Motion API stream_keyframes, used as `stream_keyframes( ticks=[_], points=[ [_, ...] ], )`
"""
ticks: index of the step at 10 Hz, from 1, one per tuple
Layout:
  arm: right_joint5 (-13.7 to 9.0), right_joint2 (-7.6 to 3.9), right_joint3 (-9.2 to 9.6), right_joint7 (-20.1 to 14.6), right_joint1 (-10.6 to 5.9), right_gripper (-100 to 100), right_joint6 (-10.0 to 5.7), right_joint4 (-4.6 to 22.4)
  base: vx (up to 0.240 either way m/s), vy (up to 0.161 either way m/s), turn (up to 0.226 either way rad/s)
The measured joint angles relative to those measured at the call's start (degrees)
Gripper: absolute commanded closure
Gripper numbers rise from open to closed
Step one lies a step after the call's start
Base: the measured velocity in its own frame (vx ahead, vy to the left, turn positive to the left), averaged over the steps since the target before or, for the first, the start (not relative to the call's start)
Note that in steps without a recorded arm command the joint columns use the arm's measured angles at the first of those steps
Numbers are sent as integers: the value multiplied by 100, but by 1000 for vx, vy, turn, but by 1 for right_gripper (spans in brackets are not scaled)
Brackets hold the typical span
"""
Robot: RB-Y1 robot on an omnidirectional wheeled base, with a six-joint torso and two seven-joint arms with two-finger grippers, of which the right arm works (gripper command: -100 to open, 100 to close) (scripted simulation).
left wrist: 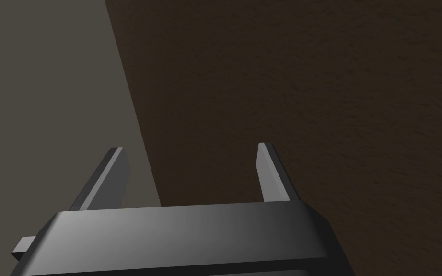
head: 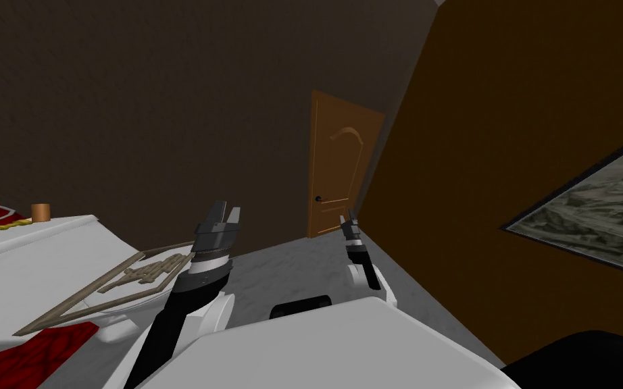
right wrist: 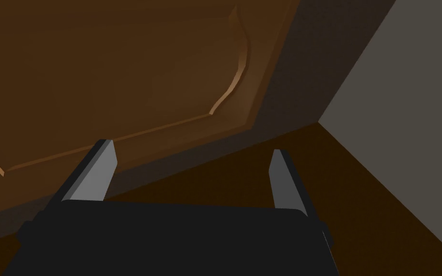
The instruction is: Pull the door open
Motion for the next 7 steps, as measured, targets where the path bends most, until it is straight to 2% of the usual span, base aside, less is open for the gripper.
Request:
stream_keyframes(
  ticks=[2,7],
  points=[
    [-41,-64,-23,43,-207,-100,-47,362,80,-45,62],
    [-112,-171,-57,118,-541,-100,-170,1152,61,-38,74]
  ],
)
